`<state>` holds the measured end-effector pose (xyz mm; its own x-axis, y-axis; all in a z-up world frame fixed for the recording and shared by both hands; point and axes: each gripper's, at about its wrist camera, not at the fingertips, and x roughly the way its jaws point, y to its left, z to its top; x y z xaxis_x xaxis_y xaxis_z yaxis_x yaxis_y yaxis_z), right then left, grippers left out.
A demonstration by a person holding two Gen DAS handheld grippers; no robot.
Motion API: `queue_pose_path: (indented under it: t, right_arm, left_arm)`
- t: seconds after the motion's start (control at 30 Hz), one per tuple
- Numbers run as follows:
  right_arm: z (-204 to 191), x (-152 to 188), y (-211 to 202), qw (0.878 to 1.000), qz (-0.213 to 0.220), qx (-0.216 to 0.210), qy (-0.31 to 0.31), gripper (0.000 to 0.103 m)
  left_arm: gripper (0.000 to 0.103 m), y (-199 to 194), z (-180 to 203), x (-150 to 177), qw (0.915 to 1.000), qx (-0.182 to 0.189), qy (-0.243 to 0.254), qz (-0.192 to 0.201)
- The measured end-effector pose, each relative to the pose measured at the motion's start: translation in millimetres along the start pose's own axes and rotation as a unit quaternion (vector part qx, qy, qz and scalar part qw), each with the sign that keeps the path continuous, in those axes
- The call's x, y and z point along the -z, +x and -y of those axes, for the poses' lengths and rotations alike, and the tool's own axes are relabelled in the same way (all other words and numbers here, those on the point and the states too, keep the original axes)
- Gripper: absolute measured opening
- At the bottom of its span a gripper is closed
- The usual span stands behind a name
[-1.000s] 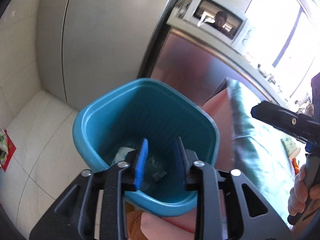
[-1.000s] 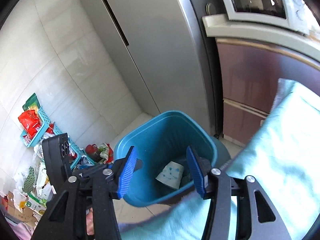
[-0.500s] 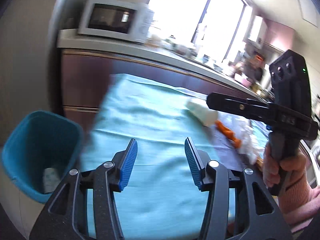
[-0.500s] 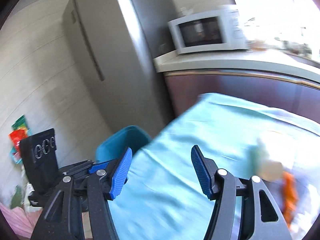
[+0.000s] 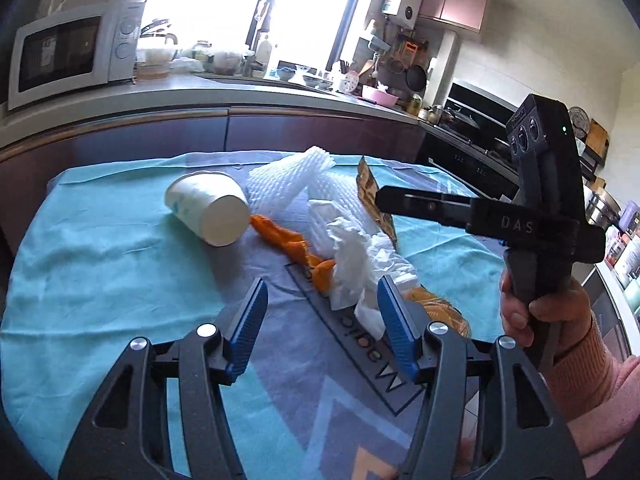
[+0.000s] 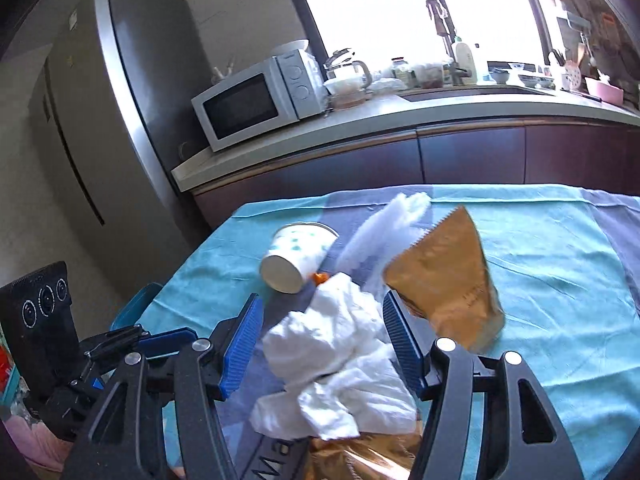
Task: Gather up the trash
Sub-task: 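Grasp a white tissue with the left gripper while the right gripper grasps another tissue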
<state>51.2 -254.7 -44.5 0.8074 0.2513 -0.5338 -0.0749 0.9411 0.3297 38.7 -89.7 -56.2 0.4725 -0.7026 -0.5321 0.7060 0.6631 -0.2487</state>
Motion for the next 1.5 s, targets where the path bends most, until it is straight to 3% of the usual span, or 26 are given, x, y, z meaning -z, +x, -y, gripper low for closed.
queue_pose_path:
  t: [0.17,0.27,0.37,0.4,0.43,0.77,0.83,0.9,1.03,1.1,1.3,1.5]
  right_arm:
    - [26.0,12.5,-0.9,1.0,-0.01,0.004,0.023,0.06]
    - [33.1,20.7,-0.3,0.999,-0.017,0.002,0.03,0.06]
    - [37.9,24.7,2.0,0.999,-0.024,-0.005,0.039,0.06]
    - [38.7,26.0,3.4,0.999,-0.027,-0.007,0.04,0.06]
    - [39.4,27.0,5.2,0.999,-0.03,-0.009,0.042,0.06]
    - [30.6,35.3,14.2,0.996,-0.057,-0.051,0.043,0.059]
    - [26.5,36.4,16.0,0.996,-0.061,-0.053,0.037,0.055]
    - [23.1,36.8,17.2,0.996,-0.065,-0.056,0.032,0.041]
    - [15.7,37.1,14.0,0.996,-0.062,-0.059,0.019,0.026]
    - [14.3,36.3,12.7,0.996,-0.062,-0.063,0.016,0.011]
    - [4.2,32.7,7.1,0.996,-0.053,-0.077,0.005,0.004]
    - [-13.7,25.1,2.8,0.994,-0.042,-0.097,-0.011,0.003]
  left_arm:
    - [0.056,31.8,7.1,-18.6,0.9997,0.016,0.003,-0.018]
    - [0.048,52.9,7.9,-23.2,0.9991,0.016,-0.004,-0.04]
    - [0.023,70.7,5.7,-25.0,0.998,0.017,-0.01,-0.06]
    - [0.009,74.9,5.2,-25.0,0.9975,0.021,-0.013,-0.066]
    - [0.006,77.2,4.5,-24.7,0.9974,0.023,-0.014,-0.066]
    - [0.003,47.6,2.8,-28.5,0.9992,0.026,-0.014,-0.026]
    - [0.003,39.5,0.3,-29.0,0.9993,0.027,-0.02,-0.018]
    - [0.003,31.4,-3.4,-29.4,0.9994,0.024,-0.024,-0.01]
    - [0.003,12.1,-13.4,-27.4,0.9991,0.02,-0.037,0.003]
    - [0.003,3.5,-18.9,-25.2,0.999,0.014,-0.043,0.008]
    - [0.003,-27.9,-34.0,-16.9,0.9979,-0.002,-0.059,0.028]
    - [0.003,-62.8,-47.4,-8.1,0.9957,-0.029,-0.072,0.05]
